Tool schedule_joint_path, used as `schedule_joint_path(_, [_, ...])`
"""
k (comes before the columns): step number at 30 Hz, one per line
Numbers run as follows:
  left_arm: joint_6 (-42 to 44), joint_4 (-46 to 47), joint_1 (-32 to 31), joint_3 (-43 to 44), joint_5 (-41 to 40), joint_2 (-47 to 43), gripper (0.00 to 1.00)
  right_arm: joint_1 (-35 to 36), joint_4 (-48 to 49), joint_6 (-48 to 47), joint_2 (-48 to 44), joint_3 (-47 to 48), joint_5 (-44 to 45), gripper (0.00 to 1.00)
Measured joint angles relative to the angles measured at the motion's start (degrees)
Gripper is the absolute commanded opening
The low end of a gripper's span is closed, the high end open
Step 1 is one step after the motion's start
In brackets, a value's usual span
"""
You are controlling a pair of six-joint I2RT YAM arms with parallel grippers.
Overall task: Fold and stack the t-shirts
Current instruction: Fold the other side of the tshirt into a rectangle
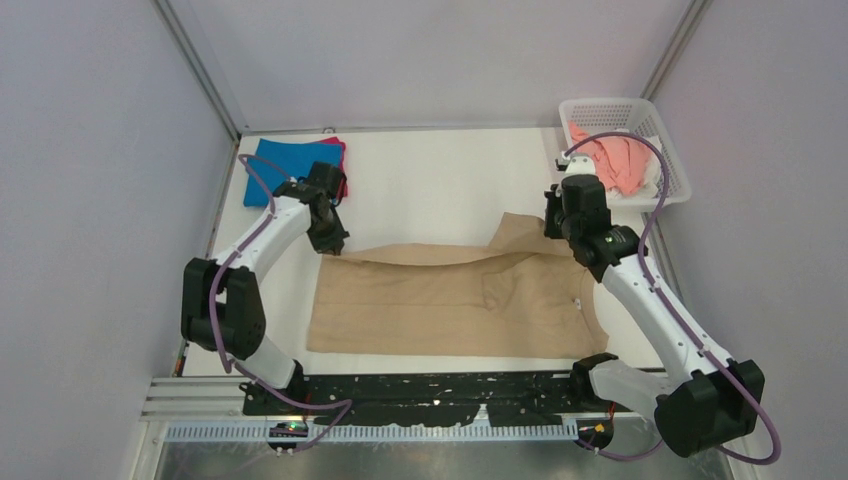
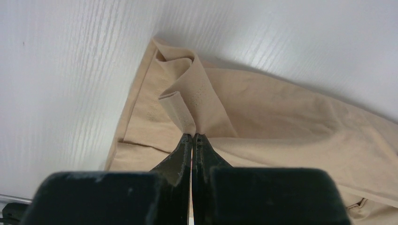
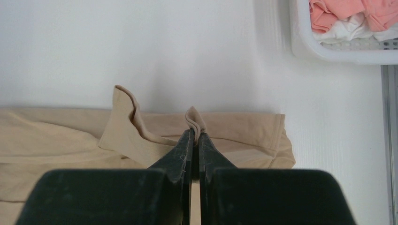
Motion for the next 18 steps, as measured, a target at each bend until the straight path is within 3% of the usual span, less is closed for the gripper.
schedule_joint_path(18, [-0.2,2.3,-1.7,-9.2,-0.3,-4.9,0.00,2.6,-7.8,3.4,-9.6,-6.1,0.5,0.06])
